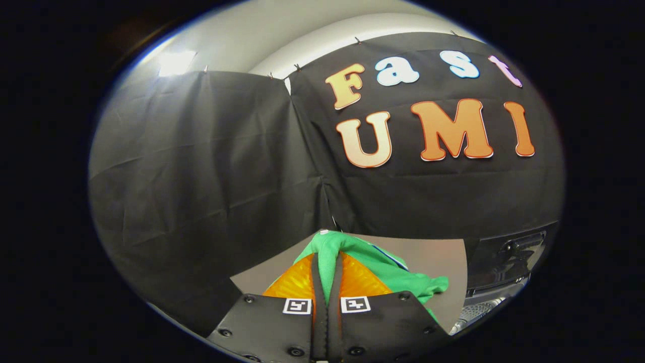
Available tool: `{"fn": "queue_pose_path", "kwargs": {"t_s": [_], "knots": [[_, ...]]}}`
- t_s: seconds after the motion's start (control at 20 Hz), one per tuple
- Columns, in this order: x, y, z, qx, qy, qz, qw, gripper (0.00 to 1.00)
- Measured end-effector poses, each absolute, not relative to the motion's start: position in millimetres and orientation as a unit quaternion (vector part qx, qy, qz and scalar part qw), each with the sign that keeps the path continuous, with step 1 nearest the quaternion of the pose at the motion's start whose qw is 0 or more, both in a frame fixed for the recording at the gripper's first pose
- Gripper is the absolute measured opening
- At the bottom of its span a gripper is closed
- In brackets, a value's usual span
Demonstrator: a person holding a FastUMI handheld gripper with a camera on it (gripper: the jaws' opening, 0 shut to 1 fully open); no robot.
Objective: Put the clothes into the washing machine and then close the washing machine lid.
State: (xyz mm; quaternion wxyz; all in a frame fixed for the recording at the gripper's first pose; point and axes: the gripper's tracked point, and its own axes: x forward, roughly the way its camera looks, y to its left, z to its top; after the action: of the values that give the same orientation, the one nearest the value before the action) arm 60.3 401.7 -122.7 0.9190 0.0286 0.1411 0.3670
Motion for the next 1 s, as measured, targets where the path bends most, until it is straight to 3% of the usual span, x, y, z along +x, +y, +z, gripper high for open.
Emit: {"fn": "queue_pose_path", "kwargs": {"t_s": [0.5,1.0], "knots": [[88,338,-72,0.065,0.105,0.354,0.927,0.08],[136,219,-27,0.077,0.069,0.293,0.95,0.08]]}}
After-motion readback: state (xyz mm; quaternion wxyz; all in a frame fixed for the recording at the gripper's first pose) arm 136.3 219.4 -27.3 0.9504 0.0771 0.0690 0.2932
